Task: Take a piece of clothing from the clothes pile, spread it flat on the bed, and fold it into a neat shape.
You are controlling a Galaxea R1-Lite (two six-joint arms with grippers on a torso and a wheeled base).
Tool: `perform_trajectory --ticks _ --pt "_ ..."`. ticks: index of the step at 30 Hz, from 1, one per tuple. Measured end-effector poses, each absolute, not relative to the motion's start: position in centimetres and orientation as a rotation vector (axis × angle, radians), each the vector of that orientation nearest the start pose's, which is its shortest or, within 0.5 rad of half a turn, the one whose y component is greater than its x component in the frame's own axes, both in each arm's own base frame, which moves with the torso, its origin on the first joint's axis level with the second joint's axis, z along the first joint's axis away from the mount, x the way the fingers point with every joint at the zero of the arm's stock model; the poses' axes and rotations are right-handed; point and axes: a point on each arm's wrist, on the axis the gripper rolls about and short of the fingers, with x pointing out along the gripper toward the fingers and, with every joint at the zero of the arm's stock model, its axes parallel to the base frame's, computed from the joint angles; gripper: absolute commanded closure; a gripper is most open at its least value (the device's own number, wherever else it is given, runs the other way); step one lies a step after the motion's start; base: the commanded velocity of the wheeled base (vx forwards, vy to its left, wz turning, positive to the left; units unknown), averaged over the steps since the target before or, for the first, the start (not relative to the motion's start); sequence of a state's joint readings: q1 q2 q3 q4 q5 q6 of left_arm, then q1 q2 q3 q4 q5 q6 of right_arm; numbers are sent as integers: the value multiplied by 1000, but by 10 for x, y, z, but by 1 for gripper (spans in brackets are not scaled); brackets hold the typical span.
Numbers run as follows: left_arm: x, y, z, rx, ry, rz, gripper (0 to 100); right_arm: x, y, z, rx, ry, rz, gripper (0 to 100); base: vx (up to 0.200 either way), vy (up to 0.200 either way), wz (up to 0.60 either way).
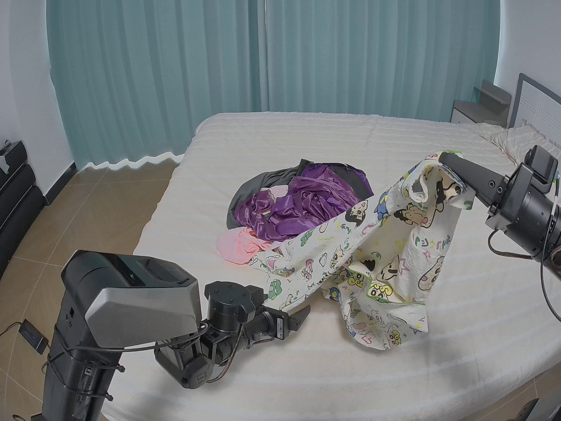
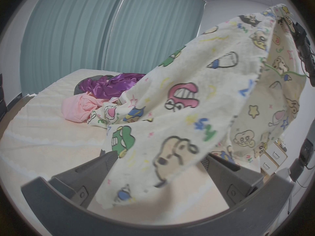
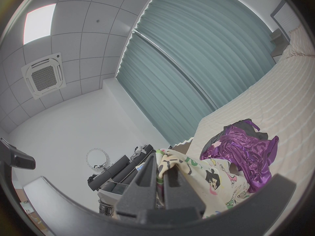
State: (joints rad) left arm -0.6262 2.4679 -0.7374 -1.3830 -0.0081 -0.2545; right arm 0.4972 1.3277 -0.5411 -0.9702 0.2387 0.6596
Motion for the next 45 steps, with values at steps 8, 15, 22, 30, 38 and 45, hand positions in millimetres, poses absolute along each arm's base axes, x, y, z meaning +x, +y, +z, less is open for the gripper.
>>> perform_trajectory --ticks 8,15,22,30,38,45 --pt "320 -220 -45 -242 440 -534 100 178 102 240 652 60 766 100 0 0 0" --pt "315 -214 -39 -314 465 -507 100 183 94 233 649 73 715 100 0 0 0" --pt "293 -195 -2 -347 450 -459 100 188 87 213 657 139 649 100 0 0 0" --pt "265 -175 69 -383 285 -300 100 195 80 189 718 232 539 100 0 0 0" --pt "234 -166 134 -391 141 -247 100 203 87 206 756 143 450 100 0 0 0" --pt "215 -161 187 -389 35 -289 100 180 99 242 766 132 537 100 0 0 0"
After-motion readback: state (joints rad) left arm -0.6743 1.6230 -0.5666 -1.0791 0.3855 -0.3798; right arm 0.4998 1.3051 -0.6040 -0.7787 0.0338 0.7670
